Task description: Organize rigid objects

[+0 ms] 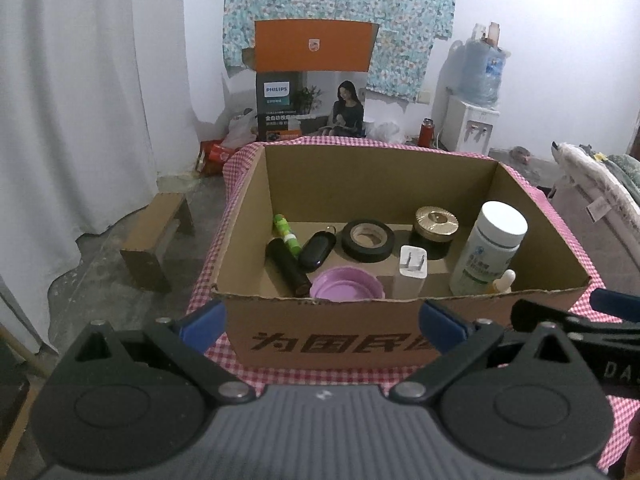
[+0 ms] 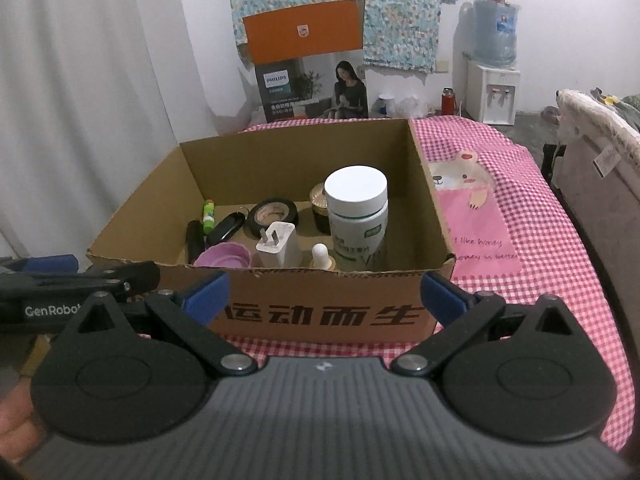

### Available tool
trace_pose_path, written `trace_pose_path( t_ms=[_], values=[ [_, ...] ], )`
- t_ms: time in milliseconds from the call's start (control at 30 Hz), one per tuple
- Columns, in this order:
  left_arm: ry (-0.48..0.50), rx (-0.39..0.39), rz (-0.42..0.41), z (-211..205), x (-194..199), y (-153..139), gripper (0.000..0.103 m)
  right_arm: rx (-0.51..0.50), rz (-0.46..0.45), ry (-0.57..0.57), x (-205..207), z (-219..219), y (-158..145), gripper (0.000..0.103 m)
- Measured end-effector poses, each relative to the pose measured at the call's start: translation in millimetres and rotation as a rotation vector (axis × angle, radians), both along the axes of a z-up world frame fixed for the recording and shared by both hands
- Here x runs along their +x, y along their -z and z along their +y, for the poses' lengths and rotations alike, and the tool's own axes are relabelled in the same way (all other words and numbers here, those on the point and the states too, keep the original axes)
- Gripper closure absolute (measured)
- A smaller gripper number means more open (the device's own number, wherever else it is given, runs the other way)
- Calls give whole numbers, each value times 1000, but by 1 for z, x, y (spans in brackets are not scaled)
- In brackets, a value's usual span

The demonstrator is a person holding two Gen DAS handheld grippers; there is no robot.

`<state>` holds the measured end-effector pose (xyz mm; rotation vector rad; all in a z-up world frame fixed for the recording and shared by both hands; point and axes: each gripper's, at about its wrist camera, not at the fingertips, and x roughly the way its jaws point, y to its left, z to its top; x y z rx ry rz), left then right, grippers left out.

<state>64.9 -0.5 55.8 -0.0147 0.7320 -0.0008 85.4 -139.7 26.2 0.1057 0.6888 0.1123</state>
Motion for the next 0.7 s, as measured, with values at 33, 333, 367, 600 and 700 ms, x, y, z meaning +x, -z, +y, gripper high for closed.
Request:
trace_pose_path(
  t_ms=[33,333,367,600,700],
  values=[
    [0,-2,1,1,0,1,0,-1,1,1,1,1,1,1],
    [-2,4,0,2,0,1,0,-7,8,-4,-2,0,-1,1],
    [-2,5,0,2,0,1,0,-6,9,-5,-2,0,0,1],
    [-3,9,1,3,0,1,0,-7,15,-10,-2,0,0,1],
    [-5,10,-1,3,0,1,0,-4,20,-12,-1,0,-1,1]
  ],
)
